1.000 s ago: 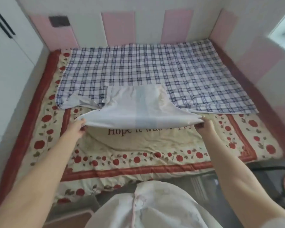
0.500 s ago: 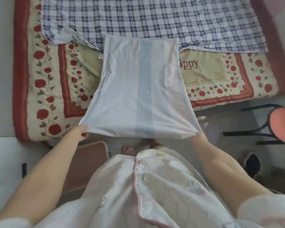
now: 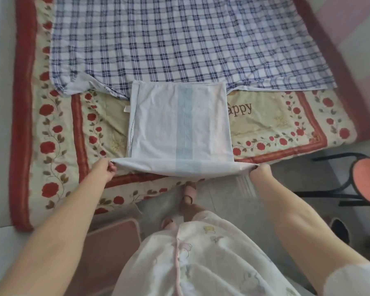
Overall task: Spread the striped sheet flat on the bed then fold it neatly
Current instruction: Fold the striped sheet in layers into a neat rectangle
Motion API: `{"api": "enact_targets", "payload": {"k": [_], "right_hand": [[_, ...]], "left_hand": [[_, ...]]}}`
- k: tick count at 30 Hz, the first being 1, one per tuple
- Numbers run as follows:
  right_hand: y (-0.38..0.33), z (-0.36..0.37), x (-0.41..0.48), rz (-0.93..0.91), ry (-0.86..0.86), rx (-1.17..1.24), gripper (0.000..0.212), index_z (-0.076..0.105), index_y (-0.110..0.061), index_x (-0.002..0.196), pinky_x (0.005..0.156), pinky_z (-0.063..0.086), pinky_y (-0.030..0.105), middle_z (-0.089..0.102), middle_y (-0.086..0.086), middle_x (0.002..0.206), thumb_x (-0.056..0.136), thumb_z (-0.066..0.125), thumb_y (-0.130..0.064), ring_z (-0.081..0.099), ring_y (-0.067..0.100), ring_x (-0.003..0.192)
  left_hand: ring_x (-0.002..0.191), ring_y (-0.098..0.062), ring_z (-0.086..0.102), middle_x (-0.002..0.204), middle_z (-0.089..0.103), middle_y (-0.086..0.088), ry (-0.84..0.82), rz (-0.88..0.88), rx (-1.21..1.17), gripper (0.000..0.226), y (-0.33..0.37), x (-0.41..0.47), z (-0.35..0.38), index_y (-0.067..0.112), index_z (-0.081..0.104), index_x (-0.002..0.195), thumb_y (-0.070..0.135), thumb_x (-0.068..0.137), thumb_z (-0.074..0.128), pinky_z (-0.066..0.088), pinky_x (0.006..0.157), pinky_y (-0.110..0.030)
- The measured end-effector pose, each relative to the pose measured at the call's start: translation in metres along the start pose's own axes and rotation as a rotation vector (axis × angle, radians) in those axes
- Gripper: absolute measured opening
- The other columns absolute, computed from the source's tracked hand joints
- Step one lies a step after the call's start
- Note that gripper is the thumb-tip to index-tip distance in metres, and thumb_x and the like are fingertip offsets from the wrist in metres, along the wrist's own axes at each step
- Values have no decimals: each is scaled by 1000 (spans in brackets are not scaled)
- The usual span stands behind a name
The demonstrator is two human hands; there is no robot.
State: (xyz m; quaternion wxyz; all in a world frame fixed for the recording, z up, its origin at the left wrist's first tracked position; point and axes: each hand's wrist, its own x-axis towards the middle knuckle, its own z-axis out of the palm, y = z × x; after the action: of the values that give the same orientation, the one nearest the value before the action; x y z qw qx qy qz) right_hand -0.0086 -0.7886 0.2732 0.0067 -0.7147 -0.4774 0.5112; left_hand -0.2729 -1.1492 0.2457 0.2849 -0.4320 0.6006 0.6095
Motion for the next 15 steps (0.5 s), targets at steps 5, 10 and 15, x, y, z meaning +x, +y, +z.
{"api": "enact_targets", "payload": {"k": [5,10,15], "right_hand": [[-125,49,102,137,145,521,6,56,-11,83,31,41,16,51,-1,80,89,57,-13,49,11,61],[-241,124,195,168,53,792,15,61,-16,91,36,46,19,50,-2,76,90,49,-7,51,10,55],[-332,213,296,42,64,665,14,50,-12,79,34,43,20,48,0,70,89,48,-2,52,7,35]], "left_hand": [[29,-2,29,57,36,4,8,48,-193,22,81,28,87,13,52,86,3,97,35,24,33,-11],[23,-4,28,32,35,6,5,97,-279,34,157,95,179,15,37,68,-4,93,25,25,32,-11],[24,-2,34,28,37,9,-28,216,-278,30,217,204,275,18,39,70,11,99,41,30,34,-9]]}}
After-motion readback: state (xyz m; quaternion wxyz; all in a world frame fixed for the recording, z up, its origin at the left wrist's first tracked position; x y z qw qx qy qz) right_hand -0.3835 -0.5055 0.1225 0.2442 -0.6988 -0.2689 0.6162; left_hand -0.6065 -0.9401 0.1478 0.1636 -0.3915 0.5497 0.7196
